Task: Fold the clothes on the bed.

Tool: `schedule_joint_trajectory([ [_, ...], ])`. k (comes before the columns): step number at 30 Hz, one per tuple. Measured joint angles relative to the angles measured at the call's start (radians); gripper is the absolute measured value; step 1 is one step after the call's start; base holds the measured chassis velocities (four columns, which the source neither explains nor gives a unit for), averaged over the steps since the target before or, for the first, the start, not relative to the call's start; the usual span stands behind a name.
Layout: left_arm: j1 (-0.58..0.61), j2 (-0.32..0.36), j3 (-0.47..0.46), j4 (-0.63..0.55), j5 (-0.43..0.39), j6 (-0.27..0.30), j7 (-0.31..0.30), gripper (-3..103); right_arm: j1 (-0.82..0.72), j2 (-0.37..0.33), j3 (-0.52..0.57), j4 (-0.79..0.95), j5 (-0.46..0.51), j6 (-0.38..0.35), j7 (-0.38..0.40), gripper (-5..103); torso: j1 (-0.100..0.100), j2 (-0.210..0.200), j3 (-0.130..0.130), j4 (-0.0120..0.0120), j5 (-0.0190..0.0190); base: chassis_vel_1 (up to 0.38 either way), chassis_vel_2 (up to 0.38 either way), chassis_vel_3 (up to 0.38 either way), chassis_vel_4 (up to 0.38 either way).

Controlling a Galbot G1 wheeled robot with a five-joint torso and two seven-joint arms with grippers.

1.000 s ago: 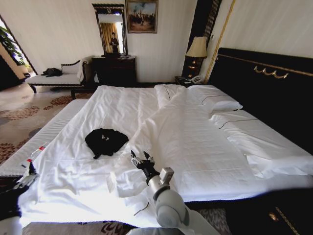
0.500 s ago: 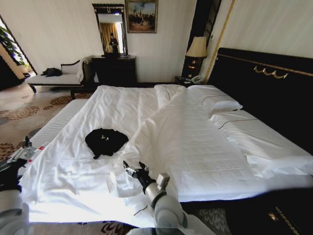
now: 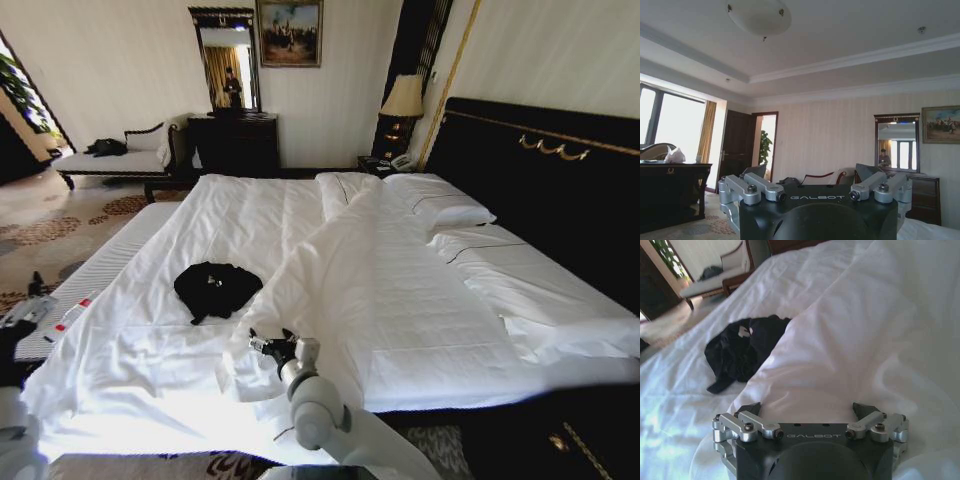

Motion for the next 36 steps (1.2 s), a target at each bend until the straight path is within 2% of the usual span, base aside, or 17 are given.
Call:
schedule_joint_trajectory([
  [2, 0.0, -0.001, 0.0, 0.0, 0.0, -0.001, 0.0, 100, 0.006, 0.002, -0.004, -0.004, 0.007, -0.014, 0.014, 100, 0.0, 0.0, 0.0, 0.0, 0.0, 0.0, 0.0, 0.0, 0.0],
  [6, -0.002, -0.008, 0.009, 0.0, 0.001, -0.002, 0.0, 100, 0.064, 0.008, -0.033, -0.049, 0.052, -0.092, 0.104, 100, 0.0, 0.0, 0.0, -0.0001, 0.0002, 0.0, 0.0, 0.0, 0.0],
  [10, -0.003, -0.012, 0.014, 0.0, 0.001, -0.004, 0.0, 100, 0.125, -0.017, -0.054, -0.065, 0.087, -0.126, 0.144, 101, 0.0, 0.0, 0.0, -0.0001, 0.0001, 0.0, 0.0, 0.0, 0.0],
  [11, -0.002, -0.013, 0.014, 0.001, 0.002, -0.004, 0.0, 100, 0.144, -0.027, -0.061, -0.065, 0.102, -0.128, 0.152, 97, 0.0, 0.0, 0.0, -0.0001, 0.0001, 0.0, 0.0, 0.0, 0.0],
  [13, -0.002, -0.014, 0.015, 0.001, 0.002, -0.005, 0.0, 100, 0.155, -0.032, -0.065, -0.066, 0.111, -0.129, 0.156, 97, 0.0, 0.0, 0.0, -0.0001, 0.0001, 0.0, 0.0, 0.0, 0.0],
  [14, -0.001, -0.016, 0.016, 0.001, 0.002, -0.005, 0.0, 100, 0.182, -0.042, -0.075, -0.068, 0.131, -0.13, 0.167, 87, 0.0, 0.0, 0.0, -0.0001, 0.0002, 0.0, 0.0, 0.0, 0.0],
  [17, 0.0, -0.017, 0.017, 0.001, 0.002, -0.006, 0.0, 100, 0.207, -0.049, -0.083, -0.074, 0.142, -0.13, 0.171, 82, 0.0, 0.0, 0.0, -0.0001, 0.0002, 0.0, 0.0, 0.0, 0.0],
  [21, -0.001, -0.015, 0.017, 0.001, 0.002, -0.006, -0.001, 100, 0.228, -0.048, -0.084, -0.074, 0.159, -0.126, 0.175, 60, 0.0, 0.0, 0.0, -0.0001, 0.0002, 0.0, 0.0, 0.0, 0.0],
  [24, -0.001, -0.015, 0.017, 0.001, 0.002, -0.006, -0.001, 100, 0.229, -0.047, -0.083, -0.069, 0.163, -0.124, 0.176, 60, 0.0, 0.0, 0.0, -0.0001, 0.0002, 0.0, 0.0, 0.0, 0.0],
  [25, -0.001, -0.014, 0.017, 0.002, 0.002, -0.006, -0.001, 100, 0.229, -0.047, -0.082, -0.06, 0.166, -0.118, 0.175, 49, 0.0, 0.0, 0.0, -0.0001, 0.0002, 0.0, 0.0, 0.0, 0.0],
  [26, -0.001, -0.013, 0.017, 0.002, 0.002, -0.006, -0.001, 100, 0.228, -0.047, -0.08, -0.057, 0.167, -0.115, 0.175, 44, 0.0, 0.0, 0.0, -0.0001, 0.0002, 0.0, 0.0, 0.0, 0.0],
  [28, -0.001, -0.012, 0.017, 0.003, 0.002, -0.006, -0.002, 100, 0.226, -0.046, -0.077, -0.053, 0.168, -0.111, 0.173, 44, 0.0, 0.0, 0.0, -0.0001, 0.0002, 0.0, 0.0, 0.0, 0.0],
  [32, -0.001, -0.008, 0.016, 0.006, 0.002, -0.006, -0.002, 100, 0.222, -0.046, -0.071, -0.045, 0.164, -0.087, 0.149, 21, 0.0, 0.0, 0.0, -0.0001, 0.0002, 0.0, 0.0, 0.0, 0.0],
  [34, -0.001, -0.008, 0.016, 0.006, 0.002, -0.006, -0.002, 100, 0.221, -0.047, -0.07, -0.043, 0.161, -0.082, 0.144, 21, 0.0, 0.0, 0.0, -0.0001, 0.0001, 0.0, 0.0, 0.0, 0.0],
  [36, -0.001, -0.007, 0.015, 0.007, 0.003, -0.006, -0.003, 100, 0.216, -0.048, -0.066, -0.038, 0.154, -0.067, 0.128, 11, 0.0, 0.0, 0.0, -0.0002, 0.0002, 0.0, 0.0, 0.0, 0.0],
])
